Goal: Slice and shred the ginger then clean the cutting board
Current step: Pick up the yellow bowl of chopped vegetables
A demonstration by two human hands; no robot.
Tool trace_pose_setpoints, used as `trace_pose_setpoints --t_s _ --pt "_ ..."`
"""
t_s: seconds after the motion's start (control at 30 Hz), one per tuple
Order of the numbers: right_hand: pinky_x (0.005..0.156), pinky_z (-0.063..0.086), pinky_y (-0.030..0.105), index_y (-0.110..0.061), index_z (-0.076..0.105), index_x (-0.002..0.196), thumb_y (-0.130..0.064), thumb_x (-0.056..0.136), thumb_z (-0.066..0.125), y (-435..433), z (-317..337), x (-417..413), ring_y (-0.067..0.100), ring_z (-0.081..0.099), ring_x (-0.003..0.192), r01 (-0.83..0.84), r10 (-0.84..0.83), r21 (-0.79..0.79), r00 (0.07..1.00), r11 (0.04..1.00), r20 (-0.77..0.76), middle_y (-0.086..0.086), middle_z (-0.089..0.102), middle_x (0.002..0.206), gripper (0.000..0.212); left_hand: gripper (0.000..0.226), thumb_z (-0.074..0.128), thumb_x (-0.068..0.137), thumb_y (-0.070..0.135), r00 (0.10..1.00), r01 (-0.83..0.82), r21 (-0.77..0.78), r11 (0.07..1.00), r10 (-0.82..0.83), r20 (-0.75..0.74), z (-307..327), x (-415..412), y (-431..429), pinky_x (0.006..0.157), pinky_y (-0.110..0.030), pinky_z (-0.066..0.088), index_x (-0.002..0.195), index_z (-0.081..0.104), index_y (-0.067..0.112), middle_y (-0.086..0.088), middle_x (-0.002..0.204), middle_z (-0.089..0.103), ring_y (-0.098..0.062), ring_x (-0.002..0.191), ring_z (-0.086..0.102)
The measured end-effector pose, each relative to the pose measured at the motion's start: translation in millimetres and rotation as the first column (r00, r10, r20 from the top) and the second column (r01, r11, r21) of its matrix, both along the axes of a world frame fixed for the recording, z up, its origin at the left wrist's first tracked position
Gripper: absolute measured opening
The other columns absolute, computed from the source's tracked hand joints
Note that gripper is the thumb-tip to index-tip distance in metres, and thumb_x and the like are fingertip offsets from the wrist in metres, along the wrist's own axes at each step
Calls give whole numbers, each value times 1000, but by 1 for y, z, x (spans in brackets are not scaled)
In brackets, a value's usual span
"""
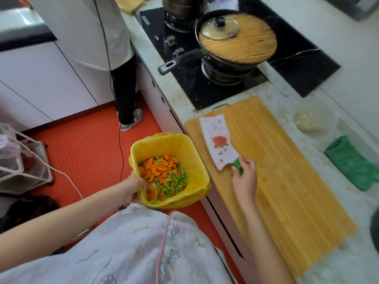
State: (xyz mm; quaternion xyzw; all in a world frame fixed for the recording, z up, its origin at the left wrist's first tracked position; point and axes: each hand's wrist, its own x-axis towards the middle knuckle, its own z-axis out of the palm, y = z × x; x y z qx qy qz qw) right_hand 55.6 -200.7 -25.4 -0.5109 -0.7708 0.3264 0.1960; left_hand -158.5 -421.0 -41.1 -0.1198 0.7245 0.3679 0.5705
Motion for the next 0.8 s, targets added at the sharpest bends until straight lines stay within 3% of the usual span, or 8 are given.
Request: trace_pose_setpoints --t_s 0.1,0.23,0.43,0.5,0.57,0.63,0.73,0.8 --pt "79 44 31 -6 49 137 -4 94 53 26 -2 2 22 56 95 153 -149 -43 985 987 88 10 48 124 43 75 32 77 -19 1000 18 -17 1000 -18 -8 2 -1 1 60 -62 54 140 29 19 -26 122 54 -49 103 57" --pt "86 45 39 -5 48 136 -1 93 51 42 -10 6 31 52 112 162 -149 -53 969 985 197 14 48 124 43 73 31 77 -20 1000 25 -20 999 -26 -10 3 -3 2 60 -61 54 139 31 19 -26 120 55 -47 102 59" --pt "63 40 29 -8 45 139 -7 96 50 30 -12 -2 20 53 80 64 -65 10 967 998 246 8 46 124 44 72 32 76 -20 1000 27 -5 1000 -27 -11 5 -7 2 62 -59 55 138 33 16 -26 117 57 -46 99 60" --pt "68 43 32 -7 48 137 -5 94 52 29 -14 -7 25 55 95 67 -80 61 965 996 251 10 49 122 43 74 32 76 -20 1000 19 4 1000 -19 -10 3 -8 2 66 -62 54 139 32 17 -26 118 56 -47 102 58" --pt "83 43 37 -5 50 135 -3 93 54 32 -18 -10 30 49 110 64 -89 92 952 994 292 13 52 119 43 74 32 76 -20 1000 5 10 1000 -5 -10 2 -9 3 65 -63 53 139 31 19 -25 120 54 -48 104 56" --pt "92 41 40 -5 51 134 -3 91 55 32 -22 -12 32 46 114 85 -105 77 942 993 318 15 53 119 43 75 31 76 -20 1000 5 11 1000 -5 -8 1 -11 2 64 -64 53 140 30 18 -26 120 53 -49 104 56" --pt "91 36 43 -6 62 122 -6 86 61 16 -17 -18 35 49 107 111 -189 271 941 956 280 16 56 111 37 72 30 77 -21 1000 12 29 1000 -12 2 4 -11 1 66 -64 53 140 31 16 -27 119 55 -49 103 57" --pt "76 43 39 -5 68 104 -16 90 57 -8 -5 -25 32 57 88 18 -98 313 965 950 243 13 62 96 21 71 30 76 -21 1000 19 39 999 -20 4 3 -12 -1 65 -63 53 138 33 15 -27 117 58 -48 100 59"
